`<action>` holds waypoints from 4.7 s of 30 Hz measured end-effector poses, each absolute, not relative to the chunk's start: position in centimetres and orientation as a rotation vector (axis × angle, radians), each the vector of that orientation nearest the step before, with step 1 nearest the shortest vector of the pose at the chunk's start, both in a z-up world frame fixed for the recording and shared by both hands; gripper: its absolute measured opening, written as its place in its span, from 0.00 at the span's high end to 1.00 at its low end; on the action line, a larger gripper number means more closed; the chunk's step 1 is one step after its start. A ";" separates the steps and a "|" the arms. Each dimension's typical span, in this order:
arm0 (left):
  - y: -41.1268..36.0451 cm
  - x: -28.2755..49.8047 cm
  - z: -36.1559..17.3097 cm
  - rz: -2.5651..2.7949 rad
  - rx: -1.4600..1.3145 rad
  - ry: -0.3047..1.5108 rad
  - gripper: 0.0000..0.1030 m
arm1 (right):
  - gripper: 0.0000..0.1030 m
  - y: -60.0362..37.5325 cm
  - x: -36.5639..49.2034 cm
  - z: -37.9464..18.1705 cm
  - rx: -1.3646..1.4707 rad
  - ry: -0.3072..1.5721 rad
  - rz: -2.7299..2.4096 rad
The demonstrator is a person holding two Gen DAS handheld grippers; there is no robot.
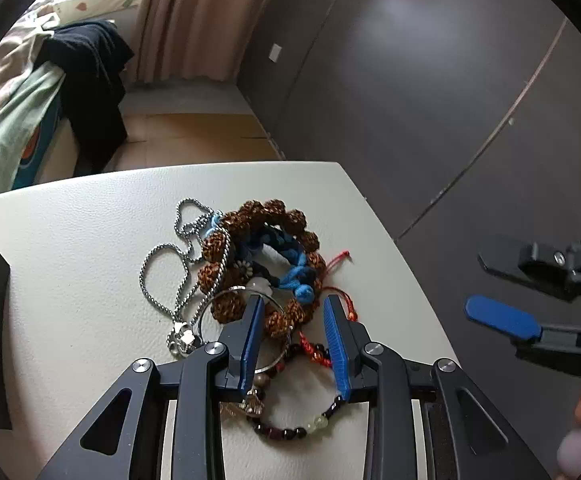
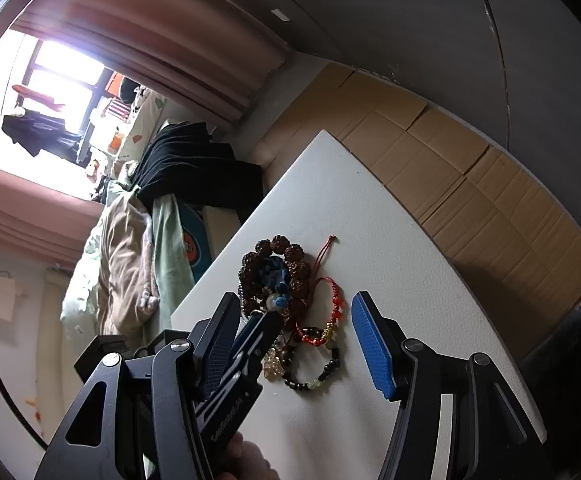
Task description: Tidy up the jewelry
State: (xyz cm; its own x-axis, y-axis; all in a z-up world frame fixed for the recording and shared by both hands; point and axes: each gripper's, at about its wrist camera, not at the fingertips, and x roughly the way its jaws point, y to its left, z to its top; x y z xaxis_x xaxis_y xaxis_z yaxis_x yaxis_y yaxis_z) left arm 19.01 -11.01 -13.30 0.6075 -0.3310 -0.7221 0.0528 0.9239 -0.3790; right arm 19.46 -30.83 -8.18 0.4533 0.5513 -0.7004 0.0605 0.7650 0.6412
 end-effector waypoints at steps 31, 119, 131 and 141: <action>-6.2 16.6 -9.5 -0.258 -0.465 0.821 0.97 | 0.43 -27.8 20.3 -9.7 0.594 1.132 0.370; 12.6 8.0 -4.2 0.146 -0.694 0.602 0.12 | 0.37 -9.7 15.3 -5.5 0.469 0.928 0.832; 6.1 9.4 -4.3 0.086 -0.593 0.607 0.07 | 0.29 -18.1 16.5 -4.7 0.507 0.921 0.576; 0.6 10.5 -4.8 0.013 -0.483 0.657 0.07 | 0.06 -24.1 16.5 -4.4 0.481 0.925 0.501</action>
State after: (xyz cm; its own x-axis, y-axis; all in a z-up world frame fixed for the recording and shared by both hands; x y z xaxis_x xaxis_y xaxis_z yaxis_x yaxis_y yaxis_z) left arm 10.50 0.61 -4.83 0.7960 -0.1381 -0.5894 -0.1621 0.8894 -0.4274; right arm 16.49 -24.10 -4.35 0.5054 0.5955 -0.6245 -0.1982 0.7845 0.5876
